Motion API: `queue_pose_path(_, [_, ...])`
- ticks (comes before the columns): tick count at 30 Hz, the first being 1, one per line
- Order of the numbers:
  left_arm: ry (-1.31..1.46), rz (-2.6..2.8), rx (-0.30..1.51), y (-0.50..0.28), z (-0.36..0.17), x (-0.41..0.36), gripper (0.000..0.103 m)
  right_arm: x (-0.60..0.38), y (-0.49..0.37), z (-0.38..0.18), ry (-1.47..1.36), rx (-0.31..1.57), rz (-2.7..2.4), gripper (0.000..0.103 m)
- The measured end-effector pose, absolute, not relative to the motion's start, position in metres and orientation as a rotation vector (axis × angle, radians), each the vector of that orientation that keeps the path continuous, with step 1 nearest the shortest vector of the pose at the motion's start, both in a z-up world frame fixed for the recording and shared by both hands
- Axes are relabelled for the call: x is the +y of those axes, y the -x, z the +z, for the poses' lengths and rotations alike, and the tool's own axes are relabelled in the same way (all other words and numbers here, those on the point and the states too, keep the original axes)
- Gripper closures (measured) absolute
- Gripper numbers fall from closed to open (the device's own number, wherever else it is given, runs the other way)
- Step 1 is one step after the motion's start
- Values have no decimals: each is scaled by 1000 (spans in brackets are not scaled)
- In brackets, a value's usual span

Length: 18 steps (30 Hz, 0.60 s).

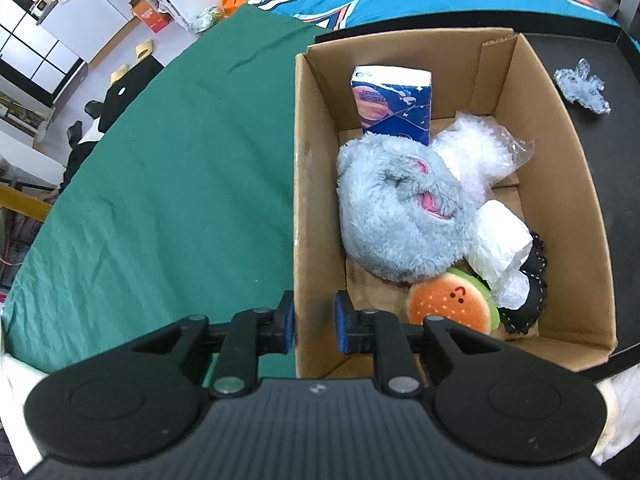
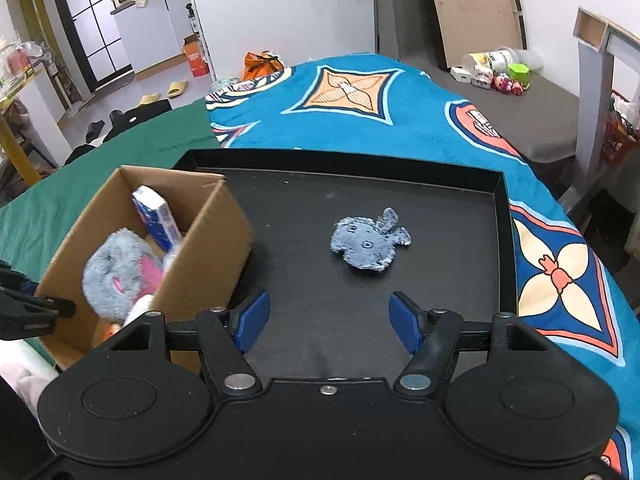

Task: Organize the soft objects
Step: 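Move the open right gripper over the tray to the blue-grey fish plush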

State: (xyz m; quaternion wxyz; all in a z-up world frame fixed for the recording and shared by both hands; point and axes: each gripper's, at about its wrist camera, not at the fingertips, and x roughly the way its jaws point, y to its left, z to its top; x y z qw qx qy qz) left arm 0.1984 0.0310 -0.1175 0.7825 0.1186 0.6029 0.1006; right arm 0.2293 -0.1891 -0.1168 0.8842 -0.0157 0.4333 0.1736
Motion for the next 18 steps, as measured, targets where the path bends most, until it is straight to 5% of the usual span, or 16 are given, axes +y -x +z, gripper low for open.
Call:
queue_pose_path(9, [-407, 233, 1290, -202, -120, 4, 50, -197, -243, -135, 72, 916, 409, 33])
queue_pose_path(18, [-480, 253, 1309, -207, -128, -9, 44, -208, -261, -149, 25, 912, 424, 34])
